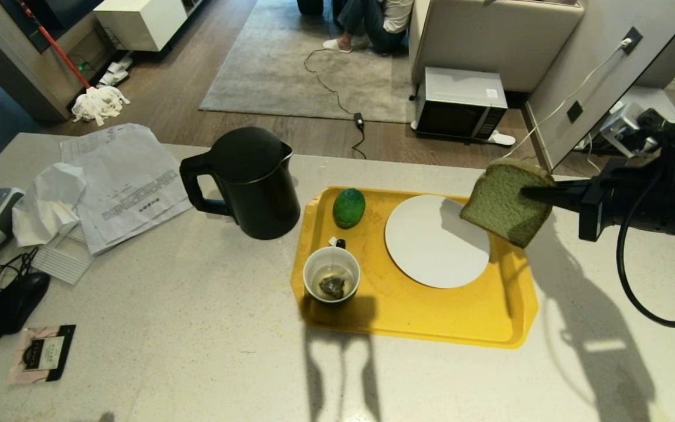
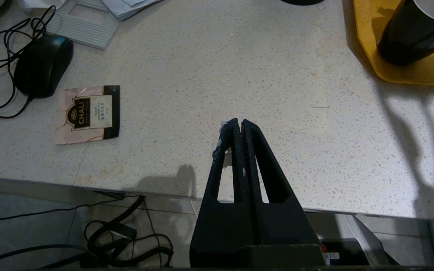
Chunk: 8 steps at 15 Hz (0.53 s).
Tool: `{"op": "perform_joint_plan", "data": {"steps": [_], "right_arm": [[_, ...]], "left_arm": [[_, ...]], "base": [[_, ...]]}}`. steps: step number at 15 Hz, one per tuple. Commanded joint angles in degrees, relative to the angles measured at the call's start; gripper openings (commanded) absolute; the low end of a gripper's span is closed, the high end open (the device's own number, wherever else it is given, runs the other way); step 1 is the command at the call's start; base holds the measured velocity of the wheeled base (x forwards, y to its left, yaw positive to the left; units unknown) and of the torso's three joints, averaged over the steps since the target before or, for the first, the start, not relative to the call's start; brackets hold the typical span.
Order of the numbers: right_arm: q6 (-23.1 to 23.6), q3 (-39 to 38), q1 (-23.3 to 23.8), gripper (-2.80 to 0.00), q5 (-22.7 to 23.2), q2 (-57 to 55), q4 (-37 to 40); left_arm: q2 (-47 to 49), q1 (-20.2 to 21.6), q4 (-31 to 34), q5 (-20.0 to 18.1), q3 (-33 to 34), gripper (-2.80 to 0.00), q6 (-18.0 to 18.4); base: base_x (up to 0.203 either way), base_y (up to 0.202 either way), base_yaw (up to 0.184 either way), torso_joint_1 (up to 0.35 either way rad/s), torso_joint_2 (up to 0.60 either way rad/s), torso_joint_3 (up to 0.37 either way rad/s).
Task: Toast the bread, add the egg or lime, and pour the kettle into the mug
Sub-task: Put the baked bread on a plate
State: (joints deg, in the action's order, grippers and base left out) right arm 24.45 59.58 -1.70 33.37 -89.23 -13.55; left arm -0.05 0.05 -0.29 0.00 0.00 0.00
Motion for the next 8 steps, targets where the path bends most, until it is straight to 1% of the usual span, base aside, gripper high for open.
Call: {"op": "perform_joint_plan", "data": {"steps": [1,3,8], "right_arm": [[1.5,-2.1,-3.0,-2.80,0.0,-2.5,-0.1],[1.7,-2.2,-4.8,-2.80,0.0,-4.8,-0.4],[1.6,-1.9,-5.3,-2.80,0.0,-9.3,-0.4]], "left_arm": [[0.0,0.0,-0.1,0.0,0.0,-2.80,0.0],[0.0,0.0,0.0,0.0,0.0,-2.80,0.0],[0.0,0.0,-0.1,0.0,0.0,-2.80,0.0]], "base": [[0.000,0.000,0.000,0.000,0.00,0.000],[0.000,0.000,0.000,0.000,0.00,0.000],[0.000,0.000,0.000,0.000,0.00,0.000]]}}
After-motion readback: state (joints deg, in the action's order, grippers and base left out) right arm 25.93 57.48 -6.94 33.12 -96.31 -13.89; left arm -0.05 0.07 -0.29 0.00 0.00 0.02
